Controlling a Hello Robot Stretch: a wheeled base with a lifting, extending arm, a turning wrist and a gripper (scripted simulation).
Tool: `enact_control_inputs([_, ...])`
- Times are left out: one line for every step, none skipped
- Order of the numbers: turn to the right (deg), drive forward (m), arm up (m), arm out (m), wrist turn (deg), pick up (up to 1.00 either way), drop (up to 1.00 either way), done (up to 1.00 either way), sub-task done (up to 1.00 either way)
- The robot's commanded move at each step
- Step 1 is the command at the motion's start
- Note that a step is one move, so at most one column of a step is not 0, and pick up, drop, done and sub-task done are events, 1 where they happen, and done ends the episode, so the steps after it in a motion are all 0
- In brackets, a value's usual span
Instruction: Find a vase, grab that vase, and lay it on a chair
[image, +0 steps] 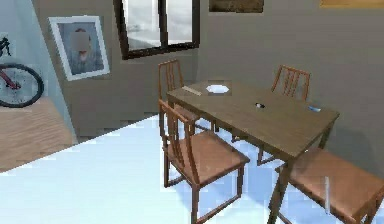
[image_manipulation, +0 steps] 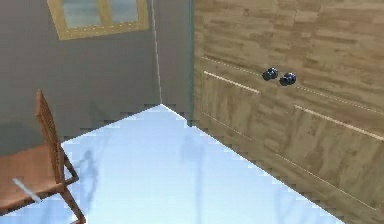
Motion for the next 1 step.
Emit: enact_control_inputs([3.0,0.00,0.00,0.00,0.0,0.00,0.00,0.00,0.00])
